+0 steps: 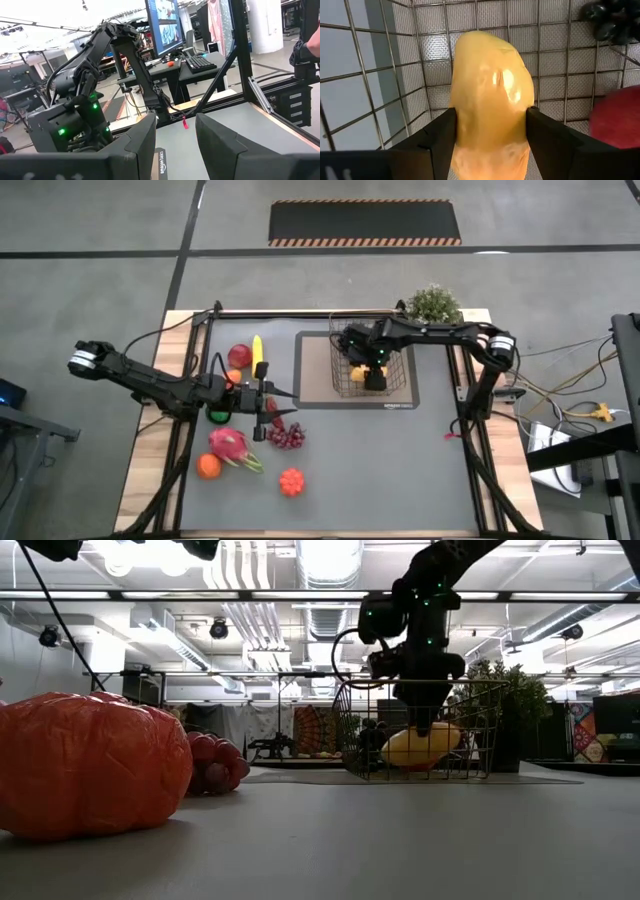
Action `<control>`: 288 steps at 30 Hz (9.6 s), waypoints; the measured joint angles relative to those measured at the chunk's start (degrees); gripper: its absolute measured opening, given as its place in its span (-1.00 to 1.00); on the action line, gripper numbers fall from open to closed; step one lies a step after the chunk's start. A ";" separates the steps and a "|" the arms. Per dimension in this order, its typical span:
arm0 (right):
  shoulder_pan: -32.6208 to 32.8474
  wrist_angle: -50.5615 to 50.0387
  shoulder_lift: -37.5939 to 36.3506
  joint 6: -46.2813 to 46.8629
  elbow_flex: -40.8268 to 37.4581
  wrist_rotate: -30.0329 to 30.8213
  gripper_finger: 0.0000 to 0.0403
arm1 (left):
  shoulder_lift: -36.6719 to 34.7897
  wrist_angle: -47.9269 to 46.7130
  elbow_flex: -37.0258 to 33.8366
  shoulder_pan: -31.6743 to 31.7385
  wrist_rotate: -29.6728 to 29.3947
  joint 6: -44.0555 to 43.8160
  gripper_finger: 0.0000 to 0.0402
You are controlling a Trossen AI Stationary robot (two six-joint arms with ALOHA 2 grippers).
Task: Build produce basket
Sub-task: Put the right mango into the wire basket, then put the chili pepper into the wire basket, then put the banana into the wire basket
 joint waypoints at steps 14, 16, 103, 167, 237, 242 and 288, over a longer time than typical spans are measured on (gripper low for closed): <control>0.02 -1.99 -1.35 2.73 0.44 0.21 0.27 | 0.17 1.27 -0.04 0.00 -0.06 -0.46 -0.39; 0.02 -1.98 -1.45 2.83 0.44 0.22 0.27 | 0.17 1.27 -0.04 0.00 -0.06 -1.50 -0.39; 26.25 32.82 -32.27 16.56 -19.60 3.46 0.11 | 21.06 -66.01 12.30 7.18 -4.18 2.64 -0.62; 26.21 96.90 -19.26 9.41 -32.50 15.65 -0.67 | 17.72 -9.36 12.11 6.69 -6.58 -2.59 0.21; 10.56 55.34 -26.72 35.28 -27.12 42.11 -0.01 | 9.73 -35.79 11.98 7.15 -29.07 -27.19 0.23; 14.58 54.03 -28.21 35.22 -27.12 42.09 -0.02 | 9.73 -42.72 11.98 8.83 -31.88 -36.67 0.23; 18.88 53.72 -28.12 34.73 -28.51 42.26 -0.11 | 12.61 -71.45 7.61 14.73 -22.05 -13.55 -0.70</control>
